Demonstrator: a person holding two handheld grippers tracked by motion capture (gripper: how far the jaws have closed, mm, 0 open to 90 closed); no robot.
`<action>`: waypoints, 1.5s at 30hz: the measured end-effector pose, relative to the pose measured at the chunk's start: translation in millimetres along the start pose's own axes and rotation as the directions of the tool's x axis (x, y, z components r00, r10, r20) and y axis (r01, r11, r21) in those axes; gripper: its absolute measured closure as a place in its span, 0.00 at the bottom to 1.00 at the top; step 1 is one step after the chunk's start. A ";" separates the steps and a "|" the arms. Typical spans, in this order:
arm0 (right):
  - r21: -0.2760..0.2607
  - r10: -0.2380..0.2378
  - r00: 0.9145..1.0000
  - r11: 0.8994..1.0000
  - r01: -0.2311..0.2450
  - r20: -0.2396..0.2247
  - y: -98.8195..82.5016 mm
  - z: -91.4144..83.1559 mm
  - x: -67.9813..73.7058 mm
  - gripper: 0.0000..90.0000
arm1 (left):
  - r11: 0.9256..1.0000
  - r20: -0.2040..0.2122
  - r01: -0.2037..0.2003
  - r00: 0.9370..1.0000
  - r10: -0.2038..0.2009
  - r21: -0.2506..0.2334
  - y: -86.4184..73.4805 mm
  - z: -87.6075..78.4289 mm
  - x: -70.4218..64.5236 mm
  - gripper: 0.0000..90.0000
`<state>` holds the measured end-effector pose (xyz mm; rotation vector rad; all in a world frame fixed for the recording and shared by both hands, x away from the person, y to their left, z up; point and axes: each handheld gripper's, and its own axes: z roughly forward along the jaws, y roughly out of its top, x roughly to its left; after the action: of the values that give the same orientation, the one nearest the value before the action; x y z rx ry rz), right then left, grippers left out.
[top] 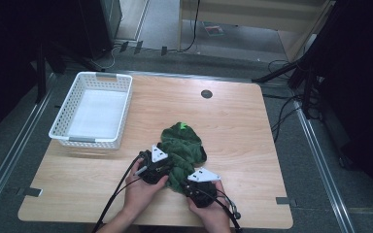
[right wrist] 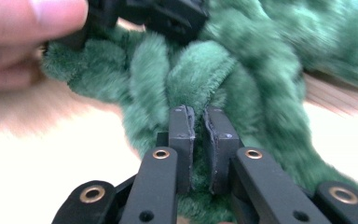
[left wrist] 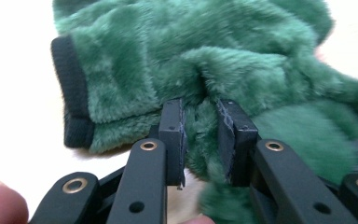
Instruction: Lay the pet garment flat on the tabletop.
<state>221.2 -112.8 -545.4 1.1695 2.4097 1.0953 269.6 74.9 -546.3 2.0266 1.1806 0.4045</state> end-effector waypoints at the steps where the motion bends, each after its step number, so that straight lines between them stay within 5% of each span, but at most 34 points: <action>1: 0.010 -0.020 1.000 1.000 0.020 0.007 -0.4 -2.2 -1.6 0.93 | 1.000 0.006 0.005 1.000 -0.005 0.002 -0.2 -0.2 1.2 0.81; 3: 0.025 -0.018 1.000 1.000 0.018 0.000 -0.5 -5.0 -5.7 0.91 | 1.000 0.003 0.001 1.000 -0.001 0.000 -0.4 -0.5 0.3 0.79; 6: 0.031 0.002 0.998 1.000 0.000 -0.067 1.7 -9.2 -11.5 0.74 | 1.000 0.046 -0.018 0.999 0.019 -0.019 -1.7 -6.0 -2.2 0.67; 10: -0.065 0.044 0.979 0.996 -0.058 -0.197 11.2 -32.2 -23.2 0.68 | 0.998 0.112 0.003 0.994 0.004 -0.062 -2.9 -15.6 -0.9 0.59; 13: -0.147 0.111 0.989 0.981 -0.124 -0.095 19.6 -39.8 -39.7 0.68 | 0.998 0.122 -0.033 0.992 0.039 -0.051 -5.7 -18.1 -3.1 0.58; 15: -0.179 0.166 0.985 0.969 -0.171 -0.046 23.9 -34.9 -49.3 0.68 | 0.997 0.112 -0.060 0.992 0.064 -0.038 -8.1 -15.9 -6.1 0.58; 19: -0.203 0.196 0.980 0.961 -0.188 0.022 34.6 -16.7 -58.1 0.68 | 0.998 0.099 -0.049 0.994 0.053 -0.043 -9.0 -16.1 -5.6 0.57; 25: -0.171 0.114 0.989 0.980 -0.097 0.092 61.6 13.9 -54.3 0.66 | 0.997 0.094 -0.049 0.994 0.054 -0.057 -14.0 -22.2 -4.6 0.56; 27: -0.186 0.101 0.988 0.979 -0.078 0.119 78.1 18.1 -55.7 0.68 | 0.996 0.102 -0.046 0.993 0.054 -0.075 -18.4 -28.3 -3.2 0.55; 29: -0.193 0.106 0.988 0.978 -0.082 0.114 93.8 24.7 -59.5 0.73 | 0.995 0.122 -0.025 0.992 0.036 -0.098 -23.7 -35.7 1.7 0.53; 32: -0.065 0.153 0.985 0.987 -0.148 0.081 104.1 52.4 -66.1 0.79 | 0.994 0.139 0.007 0.990 0.008 -0.110 -33.6 -44.7 11.0 0.51; 35: -0.005 0.162 0.982 0.987 -0.162 0.101 102.6 74.6 -69.1 0.78 | 0.994 0.129 0.011 0.992 0.003 -0.104 -43.4 -50.3 20.1 0.51; 39: -0.018 0.182 0.974 0.983 -0.181 0.132 105.1 87.4 -78.6 0.75 | 0.993 0.150 0.051 0.988 -0.035 -0.103 -49.7 -51.7 28.4 0.50; 41: -0.027 0.177 0.971 0.984 -0.175 0.162 108.3 93.1 -83.2 0.77 | 0.992 0.122 0.026 0.992 -0.010 -0.125 -47.9 -53.4 29.6 0.50; 45: -0.039 0.166 0.964 0.986 -0.161 0.206 119.3 105.4 -90.3 0.77 | 0.986 0.122 0.048 0.992 -0.029 -0.157 -46.3 -56.0 40.0 0.49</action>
<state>401.0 -78.8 -540.7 1.4209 2.1692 0.9860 229.2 147.4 -546.3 1.8608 1.0780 0.3424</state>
